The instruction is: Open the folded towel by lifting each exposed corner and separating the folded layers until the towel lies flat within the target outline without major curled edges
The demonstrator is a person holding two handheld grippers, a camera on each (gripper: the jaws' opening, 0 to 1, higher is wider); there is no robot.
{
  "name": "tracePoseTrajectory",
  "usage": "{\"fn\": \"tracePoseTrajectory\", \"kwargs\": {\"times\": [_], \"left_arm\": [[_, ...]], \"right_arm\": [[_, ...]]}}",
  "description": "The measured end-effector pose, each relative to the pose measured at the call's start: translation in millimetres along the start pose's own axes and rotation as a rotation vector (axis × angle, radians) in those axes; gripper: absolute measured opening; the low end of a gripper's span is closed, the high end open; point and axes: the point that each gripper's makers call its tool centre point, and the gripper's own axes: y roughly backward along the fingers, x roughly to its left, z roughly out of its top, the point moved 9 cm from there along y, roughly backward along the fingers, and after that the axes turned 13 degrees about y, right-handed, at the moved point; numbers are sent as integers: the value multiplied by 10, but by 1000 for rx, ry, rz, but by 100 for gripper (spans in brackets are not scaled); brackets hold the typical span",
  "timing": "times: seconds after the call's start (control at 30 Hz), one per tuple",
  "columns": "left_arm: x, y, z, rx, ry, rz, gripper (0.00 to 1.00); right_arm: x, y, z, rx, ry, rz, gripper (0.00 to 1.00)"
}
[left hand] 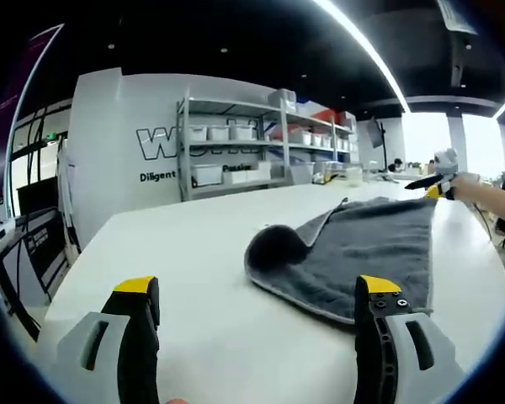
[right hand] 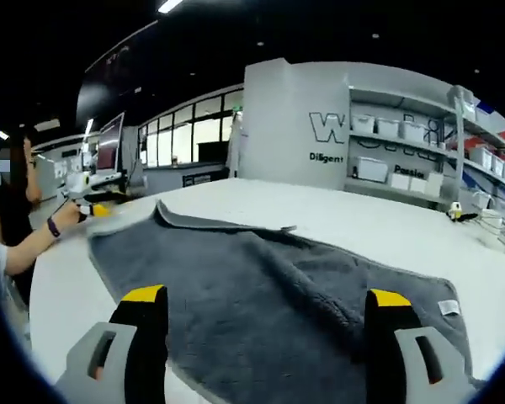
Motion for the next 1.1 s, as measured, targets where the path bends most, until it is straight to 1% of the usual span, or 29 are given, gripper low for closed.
{"fn": "tracePoseTrajectory", "kwargs": {"times": [0.03,0.1,0.13,0.17,0.23,0.3,0.4,0.5,0.57,0.6,0.63,0.67,0.77,0.83,1.0,1.1], "left_arm": [[1,2,-2,0,0,0,96],[0,3,1,-1,1,-1,96],[-7,4,5,-3,0,-1,96],[-9,4,6,-3,0,-1,96],[-27,6,13,-6,-4,-5,96],[-37,5,18,-9,-6,-7,96],[-44,2,17,-6,-11,-7,96],[-50,-4,14,-4,-13,-9,96],[-59,-8,12,-3,-16,-13,96],[-67,-11,9,-2,-17,-15,96],[-71,-14,8,-1,-19,-15,96],[-74,-18,6,2,-21,-14,96],[-79,-23,6,4,-27,-16,96],[-79,-28,7,4,-26,-17,96],[-75,-36,5,6,-28,-14,96],[-77,-40,4,7,-28,-16,96]], "right_arm": [[45,-11,-68,16,-19,-5,99],[-57,-58,-133,38,-31,-25,99],[-201,-106,-179,56,-41,-47,99],[-229,-117,-186,59,-42,-48,99],[-244,-168,-246,78,-55,-55,99],[-153,-161,-335,108,-74,-35,99],[-187,-256,-316,121,-92,-33,99],[-183,-299,-345,148,-65,-62,99],[-247,-377,-392,196,-53,-66,99],[-207,-400,-430,229,-36,-66,99],[-195,-421,-450,249,-23,-71,99],[-260,-456,-454,259,-16,-73,99],[-286,-488,-452,247,-44,-76,100],[-363,-542,-436,250,-46,-78,100],[-422,-601,-397,297,-61,-66,100],[-443,-615,-360,305,-100,-55,100]]}}
